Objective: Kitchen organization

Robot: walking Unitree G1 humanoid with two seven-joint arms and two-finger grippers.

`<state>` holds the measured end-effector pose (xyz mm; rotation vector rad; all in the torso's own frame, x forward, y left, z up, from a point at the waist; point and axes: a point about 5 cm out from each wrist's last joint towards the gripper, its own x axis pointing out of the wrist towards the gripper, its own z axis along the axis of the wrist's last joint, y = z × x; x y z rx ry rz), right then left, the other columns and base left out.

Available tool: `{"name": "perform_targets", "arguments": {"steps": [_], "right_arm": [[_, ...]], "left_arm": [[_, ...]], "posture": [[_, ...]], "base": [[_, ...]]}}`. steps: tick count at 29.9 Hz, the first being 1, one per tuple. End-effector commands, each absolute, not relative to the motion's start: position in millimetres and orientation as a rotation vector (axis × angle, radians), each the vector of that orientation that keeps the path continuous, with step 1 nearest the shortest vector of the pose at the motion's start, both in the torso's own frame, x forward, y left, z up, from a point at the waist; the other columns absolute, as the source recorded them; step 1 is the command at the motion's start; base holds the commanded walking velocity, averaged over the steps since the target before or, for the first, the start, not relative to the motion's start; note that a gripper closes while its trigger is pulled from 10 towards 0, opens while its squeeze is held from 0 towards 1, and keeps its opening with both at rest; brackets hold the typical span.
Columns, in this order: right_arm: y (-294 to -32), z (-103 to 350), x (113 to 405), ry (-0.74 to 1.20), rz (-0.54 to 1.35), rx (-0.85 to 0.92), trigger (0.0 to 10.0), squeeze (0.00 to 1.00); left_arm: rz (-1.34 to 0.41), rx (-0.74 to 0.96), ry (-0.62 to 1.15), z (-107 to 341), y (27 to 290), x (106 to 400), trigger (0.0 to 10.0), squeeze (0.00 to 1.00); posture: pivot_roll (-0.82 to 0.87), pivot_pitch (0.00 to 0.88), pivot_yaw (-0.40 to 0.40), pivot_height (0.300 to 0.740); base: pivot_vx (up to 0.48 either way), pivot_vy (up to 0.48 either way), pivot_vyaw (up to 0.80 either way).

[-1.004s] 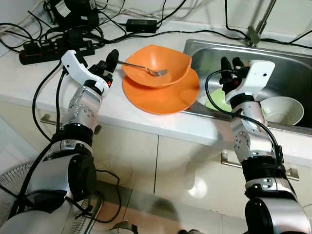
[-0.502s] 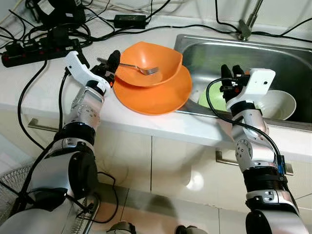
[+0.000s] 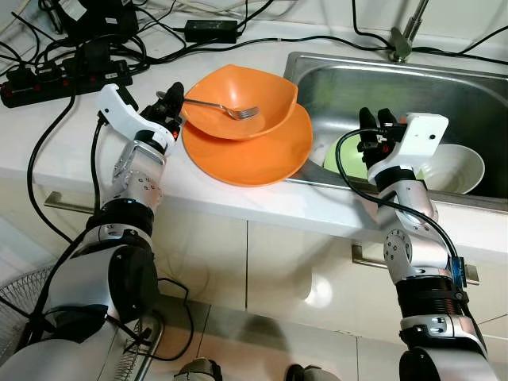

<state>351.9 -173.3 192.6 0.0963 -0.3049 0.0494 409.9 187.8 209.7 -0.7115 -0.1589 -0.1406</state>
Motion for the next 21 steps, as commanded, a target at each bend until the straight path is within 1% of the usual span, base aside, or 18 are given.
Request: {"name": "perform_targets", "arguments": {"steps": [1, 21], "right_arm": [[-173.4, 196.1, 351.9, -0.309, 0.046, 0.096, 10.0, 0.0], [-175.4, 195.8, 350.8, -0.304, 0.035, 0.092, 10.0, 0.0]], "left_arm": [[-0.142, -0.71, -0.193, 223.9, 188.0, 413.0, 0.0, 0.0], [-0.156, -0.72, -0.176, 222.0, 183.6, 413.8, 0.0, 0.0]], "posture": [[0.03, 0.112, 0.022, 0.74], [0.03, 0.117, 0.03, 0.74]], "base": [[0.0, 0.0, 0.0], [0.0, 0.0, 0.0]]}}
